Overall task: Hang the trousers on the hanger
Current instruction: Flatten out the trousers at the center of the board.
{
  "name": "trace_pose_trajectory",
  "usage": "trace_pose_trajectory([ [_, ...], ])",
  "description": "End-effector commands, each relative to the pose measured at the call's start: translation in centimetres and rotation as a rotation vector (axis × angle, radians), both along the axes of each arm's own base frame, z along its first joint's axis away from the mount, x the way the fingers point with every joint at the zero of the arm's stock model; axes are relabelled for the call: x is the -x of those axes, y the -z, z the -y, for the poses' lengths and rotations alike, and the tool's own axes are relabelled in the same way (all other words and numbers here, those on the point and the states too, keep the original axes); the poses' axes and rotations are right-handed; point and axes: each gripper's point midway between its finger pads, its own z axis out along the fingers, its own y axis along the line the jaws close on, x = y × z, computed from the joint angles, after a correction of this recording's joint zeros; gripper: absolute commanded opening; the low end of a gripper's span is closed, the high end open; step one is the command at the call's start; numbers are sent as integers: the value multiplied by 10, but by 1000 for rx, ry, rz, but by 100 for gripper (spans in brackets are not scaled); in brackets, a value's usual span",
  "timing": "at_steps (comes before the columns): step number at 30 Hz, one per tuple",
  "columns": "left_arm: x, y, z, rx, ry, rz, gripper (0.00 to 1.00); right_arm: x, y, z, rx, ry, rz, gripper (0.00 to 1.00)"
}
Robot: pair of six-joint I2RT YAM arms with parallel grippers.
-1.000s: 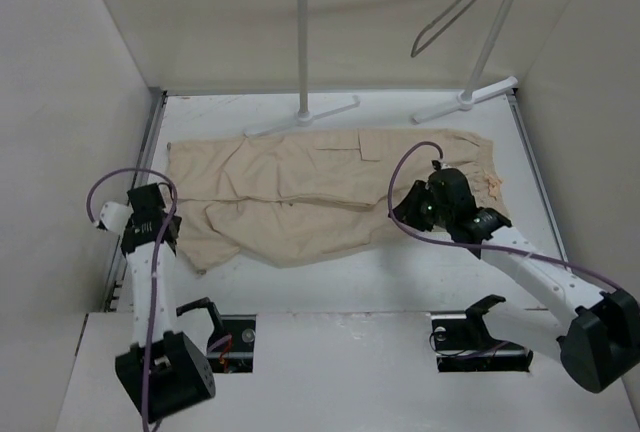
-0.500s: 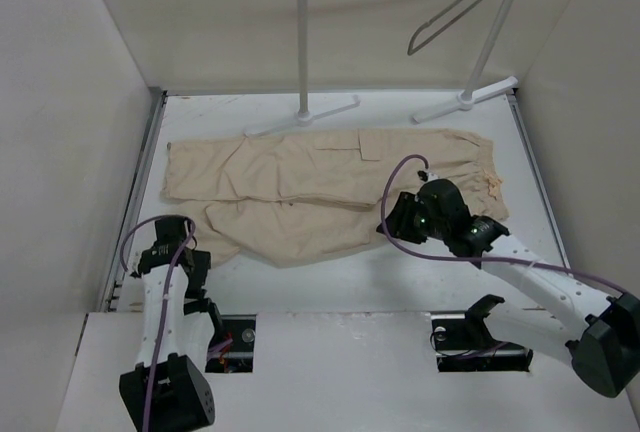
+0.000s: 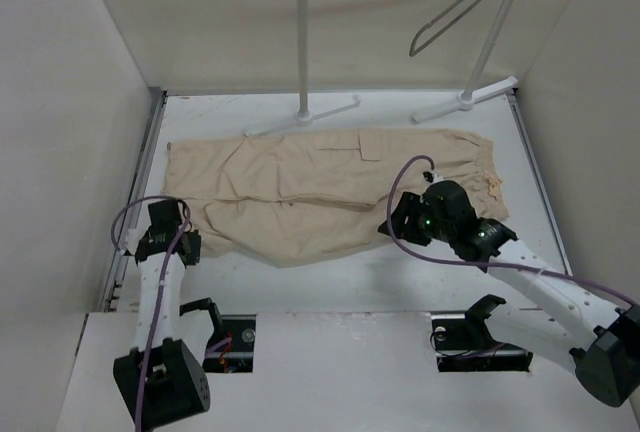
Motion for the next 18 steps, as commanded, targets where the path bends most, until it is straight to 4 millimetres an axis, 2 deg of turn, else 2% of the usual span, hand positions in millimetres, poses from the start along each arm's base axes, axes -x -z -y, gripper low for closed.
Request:
trace_pose_trajectory([
  [1,0,-63,-22,-152,-13,73,2,-5,-9,19,7,69,34,58],
  [3,22,-78,-31,-222,-26,22,1,-9,-12,28,4,99,42,59],
  [5,38,-82,-34,-251,-33,-26,0,-12,-15,34,-4,119,48,60],
  [7,45,-84,-38,-255,-58,-39,0,-14,-16,36,-5,124,49,60],
  [9,43,-95,-44,-262,-80,-18,0,-14,-18,37,-3,128,51,61],
  [11,38,-122,-55,-304,-91,18,0,-16,-18,46,5,170,48,62],
  [16,31,-225,-91,-553,-103,104,0,-27,-12,93,-4,395,-3,67],
  [18,35,-245,-102,-642,-106,77,1,-27,-9,105,4,440,-19,67],
])
